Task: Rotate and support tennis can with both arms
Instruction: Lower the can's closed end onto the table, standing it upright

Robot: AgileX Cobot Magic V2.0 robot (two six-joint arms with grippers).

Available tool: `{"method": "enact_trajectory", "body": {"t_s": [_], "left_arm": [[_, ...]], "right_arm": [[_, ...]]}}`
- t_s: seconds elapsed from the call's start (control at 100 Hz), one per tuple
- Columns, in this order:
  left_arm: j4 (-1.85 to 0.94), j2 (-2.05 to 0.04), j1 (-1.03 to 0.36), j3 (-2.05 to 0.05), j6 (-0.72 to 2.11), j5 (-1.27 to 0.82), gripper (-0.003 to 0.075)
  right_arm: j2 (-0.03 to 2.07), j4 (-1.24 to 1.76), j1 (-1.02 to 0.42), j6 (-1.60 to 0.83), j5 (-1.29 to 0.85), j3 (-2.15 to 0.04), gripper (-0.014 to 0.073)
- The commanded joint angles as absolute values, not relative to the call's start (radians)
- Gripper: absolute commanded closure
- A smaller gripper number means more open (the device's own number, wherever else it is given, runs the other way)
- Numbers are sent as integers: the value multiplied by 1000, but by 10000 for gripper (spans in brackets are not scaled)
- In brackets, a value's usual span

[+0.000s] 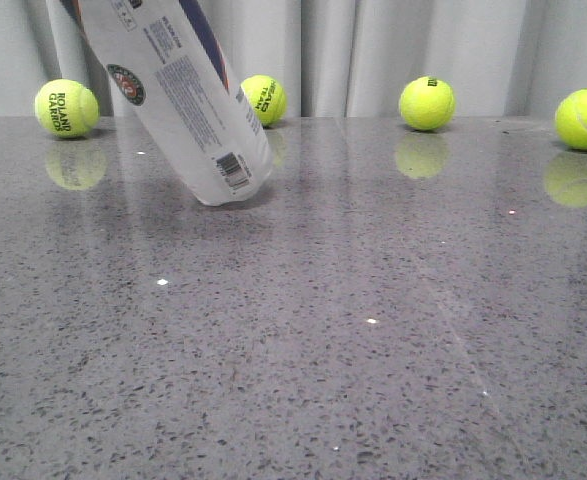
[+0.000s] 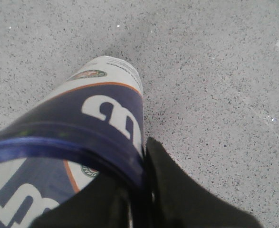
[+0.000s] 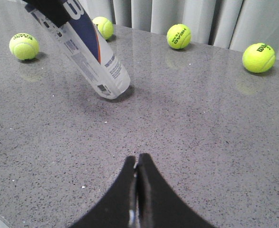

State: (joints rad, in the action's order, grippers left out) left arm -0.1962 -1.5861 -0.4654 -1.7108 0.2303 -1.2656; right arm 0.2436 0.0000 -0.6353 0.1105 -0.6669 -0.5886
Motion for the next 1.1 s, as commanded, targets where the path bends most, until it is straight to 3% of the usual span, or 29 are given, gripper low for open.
{"method": "enact_trajectory", "body": {"t_s": [0.0,0.1,0.27,0.34,1.09], "left_arm": [[-214,-1545,-473,-1735,223,-1280,737],[-218,-1545,-473,-1735,223,-1280,669],[-222,-1545,-473,-1735,223,-1280,356],[-222,-1545,-473,-1754,223,-1274,292],[-278,-1778,-473,-2177,227,-1236,292]], "right_arm": [[252,-9,-630,109,-581,-613,660],[252,-9,-630,109,-581,-613,660],[252,-9,-630,109,-581,-613,660],[252,-9,-630,109,-581,-613,660],[252,-9,-630,109,-581,-613,660]]}}
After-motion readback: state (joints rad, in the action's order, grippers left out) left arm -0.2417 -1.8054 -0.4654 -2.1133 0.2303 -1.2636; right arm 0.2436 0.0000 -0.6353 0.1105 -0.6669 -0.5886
